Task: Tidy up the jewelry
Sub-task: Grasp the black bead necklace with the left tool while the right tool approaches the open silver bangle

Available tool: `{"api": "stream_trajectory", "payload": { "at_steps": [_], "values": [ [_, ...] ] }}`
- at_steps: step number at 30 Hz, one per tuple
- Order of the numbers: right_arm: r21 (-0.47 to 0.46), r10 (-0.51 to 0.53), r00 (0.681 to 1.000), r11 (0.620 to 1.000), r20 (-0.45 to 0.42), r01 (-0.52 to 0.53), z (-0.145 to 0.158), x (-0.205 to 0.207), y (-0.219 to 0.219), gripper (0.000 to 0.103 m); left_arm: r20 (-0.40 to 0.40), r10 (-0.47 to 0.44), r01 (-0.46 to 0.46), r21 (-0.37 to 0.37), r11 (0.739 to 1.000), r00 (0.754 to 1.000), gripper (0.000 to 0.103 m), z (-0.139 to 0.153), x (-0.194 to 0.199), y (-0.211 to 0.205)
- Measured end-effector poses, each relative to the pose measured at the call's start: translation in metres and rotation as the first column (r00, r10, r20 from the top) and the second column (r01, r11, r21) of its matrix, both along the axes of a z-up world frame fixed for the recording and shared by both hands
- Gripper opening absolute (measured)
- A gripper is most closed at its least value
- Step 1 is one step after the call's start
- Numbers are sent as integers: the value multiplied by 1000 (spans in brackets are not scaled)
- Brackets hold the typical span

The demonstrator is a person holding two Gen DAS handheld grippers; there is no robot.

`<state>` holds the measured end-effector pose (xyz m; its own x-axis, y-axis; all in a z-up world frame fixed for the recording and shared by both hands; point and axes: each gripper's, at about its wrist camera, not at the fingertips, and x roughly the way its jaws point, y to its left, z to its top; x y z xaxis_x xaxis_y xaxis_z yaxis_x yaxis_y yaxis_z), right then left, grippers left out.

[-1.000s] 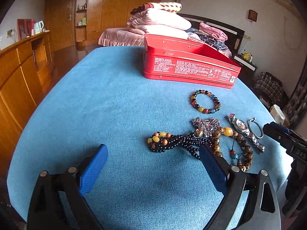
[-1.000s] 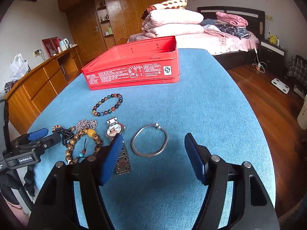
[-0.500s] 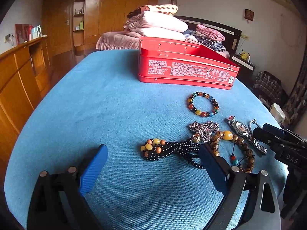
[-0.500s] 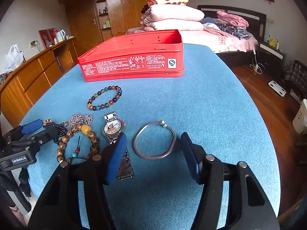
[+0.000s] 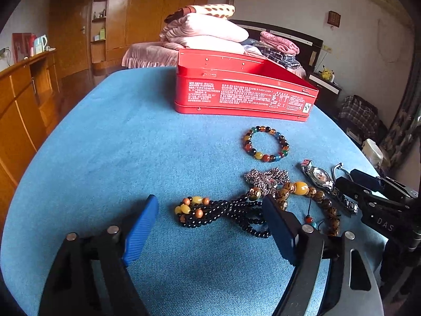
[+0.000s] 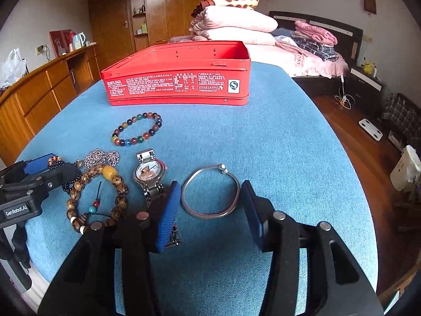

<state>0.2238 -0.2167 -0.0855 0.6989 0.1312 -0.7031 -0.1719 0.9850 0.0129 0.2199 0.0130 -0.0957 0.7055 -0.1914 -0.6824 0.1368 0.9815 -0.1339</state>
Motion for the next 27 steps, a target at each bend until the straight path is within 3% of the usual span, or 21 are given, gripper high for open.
{"api": "stream_trajectory", "payload": {
  "at_steps": [1, 6, 8, 15, 27],
  "values": [
    [1, 0, 1000, 1000, 0, 0, 0, 0, 0, 47, -2, -1, 1, 3, 1000, 1000, 79, 0, 0, -1],
    [10, 0, 1000, 1000, -1, 0, 0, 0, -2, 46, 15, -6, 6, -7, 1000, 1000, 51, 0, -2, 0],
    [13, 2, 1000, 1000, 1, -2, 1, 0, -3, 46, 17, -8, 8, -35, 999, 1000, 48, 0, -1, 3],
    [37, 4, 1000, 999, 8, -4, 3, -1, -5, 46, 32, 1, 1, -75, 997, 999, 43, 2, -4, 8],
    [85, -8, 999, 996, 48, 4, 13, -5, -14, 46, 95, 36, -30, -61, 998, 995, 42, 14, -10, 14]
  ]
}}
